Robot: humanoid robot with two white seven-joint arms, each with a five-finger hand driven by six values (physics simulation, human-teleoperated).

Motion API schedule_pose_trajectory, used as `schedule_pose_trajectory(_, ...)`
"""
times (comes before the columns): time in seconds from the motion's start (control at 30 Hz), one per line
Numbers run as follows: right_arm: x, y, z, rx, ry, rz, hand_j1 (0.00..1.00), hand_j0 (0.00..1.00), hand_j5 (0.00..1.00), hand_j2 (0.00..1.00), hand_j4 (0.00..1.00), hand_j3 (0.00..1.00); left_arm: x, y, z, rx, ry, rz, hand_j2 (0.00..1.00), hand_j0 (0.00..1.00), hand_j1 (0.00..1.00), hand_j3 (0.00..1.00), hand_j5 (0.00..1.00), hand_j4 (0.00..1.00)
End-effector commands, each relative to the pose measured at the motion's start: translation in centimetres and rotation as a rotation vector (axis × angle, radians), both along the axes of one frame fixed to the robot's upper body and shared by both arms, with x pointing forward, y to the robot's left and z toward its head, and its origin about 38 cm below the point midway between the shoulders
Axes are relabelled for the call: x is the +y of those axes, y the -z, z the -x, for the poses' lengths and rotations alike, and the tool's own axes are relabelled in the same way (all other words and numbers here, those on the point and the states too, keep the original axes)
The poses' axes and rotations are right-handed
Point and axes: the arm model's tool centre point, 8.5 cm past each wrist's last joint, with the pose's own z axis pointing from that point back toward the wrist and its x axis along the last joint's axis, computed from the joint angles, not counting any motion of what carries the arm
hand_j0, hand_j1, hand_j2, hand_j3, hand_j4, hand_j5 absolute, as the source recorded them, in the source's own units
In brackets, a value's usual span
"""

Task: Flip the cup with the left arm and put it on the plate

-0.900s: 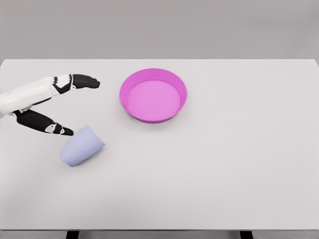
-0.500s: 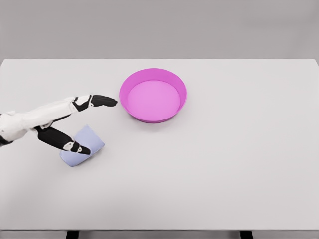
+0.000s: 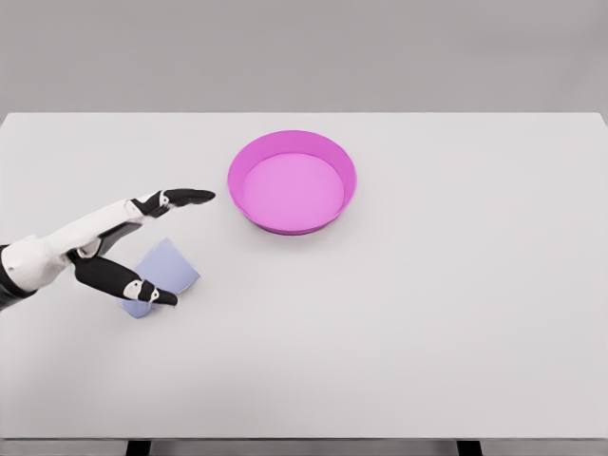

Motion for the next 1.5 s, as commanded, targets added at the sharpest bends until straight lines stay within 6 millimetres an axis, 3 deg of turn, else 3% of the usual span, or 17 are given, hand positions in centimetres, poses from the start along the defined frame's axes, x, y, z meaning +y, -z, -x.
schedule_pose_trajectory(0.0,0.0,0.0,0.0,0.0,0.0,0.0,1.0,1.0,1.0,1.0,1.0,1.0,0.4,0.7,-0.7,0.069,-0.059,-0.081,1.0,1.0,1.0,1.0,1.0,1.0)
schedule_pose_trajectory(0.1,0.0,0.0,0.0,0.0,0.0,0.0,1.0,1.0,1.0,1.0,1.0,1.0,0.7,1.1,-1.9,0.145,-0.12,-0.18,1.0,1.0,1.0,1.0,1.0,1.0)
schedule_pose_trajectory(0.2,0.0,0.0,0.0,0.0,0.0,0.0,1.0,1.0,1.0,1.0,1.0,1.0,2.6,-0.6,-2.5,0.231,-0.164,-0.155,1.0,1.0,1.0,1.0,1.0,1.0)
schedule_pose_trajectory(0.33,0.0,0.0,0.0,0.0,0.0,0.0,1.0,1.0,1.0,1.0,1.0,1.0,3.2,-1.5,-2.2,0.305,-0.134,-0.079,1.0,1.0,1.0,1.0,1.0,1.0)
schedule_pose_trajectory(0.43,0.0,0.0,0.0,0.0,0.0,0.0,1.0,1.0,1.0,1.0,1.0,1.0,3.1,-1.3,-2.0,0.315,-0.116,-0.081,1.0,1.0,1.0,1.0,1.0,1.0)
schedule_pose_trajectory(0.57,0.0,0.0,0.0,0.0,0.0,0.0,1.0,1.0,1.0,1.0,1.0,1.0,3.4,0.5,-2.4,0.446,-0.187,-0.185,1.0,1.0,1.0,1.0,1.0,1.0)
schedule_pose_trajectory(0.67,0.0,0.0,0.0,0.0,0.0,0.0,1.0,1.0,1.0,1.0,1.0,1.0,1.9,0.7,-3.3,0.382,-0.189,-0.238,1.0,1.0,1.0,1.0,1.0,1.0)
schedule_pose_trajectory(0.97,0.0,0.0,0.0,0.0,0.0,0.0,1.0,1.0,1.0,1.0,1.0,1.0,0.8,1.5,-3.4,0.349,-0.192,-0.247,1.0,1.0,1.0,1.0,1.0,1.0)
schedule_pose_trajectory(1.13,0.0,0.0,0.0,0.0,0.0,0.0,1.0,1.0,1.0,1.0,1.0,1.0,1.0,1.6,-3.3,0.364,-0.206,-0.222,1.0,1.0,1.0,1.0,1.0,1.0)
schedule_pose_trajectory(1.27,0.0,0.0,0.0,0.0,0.0,0.0,1.0,1.0,1.0,1.0,1.0,1.0,2.4,1.9,-2.8,0.369,-0.246,-0.195,1.0,1.0,1.0,1.0,1.0,1.0)
schedule_pose_trajectory(1.47,0.0,0.0,0.0,0.0,0.0,0.0,1.0,1.0,1.0,1.0,1.0,1.0,2.4,0.8,-2.8,0.266,-0.241,-0.134,1.0,1.0,1.0,1.0,1.0,1.0)
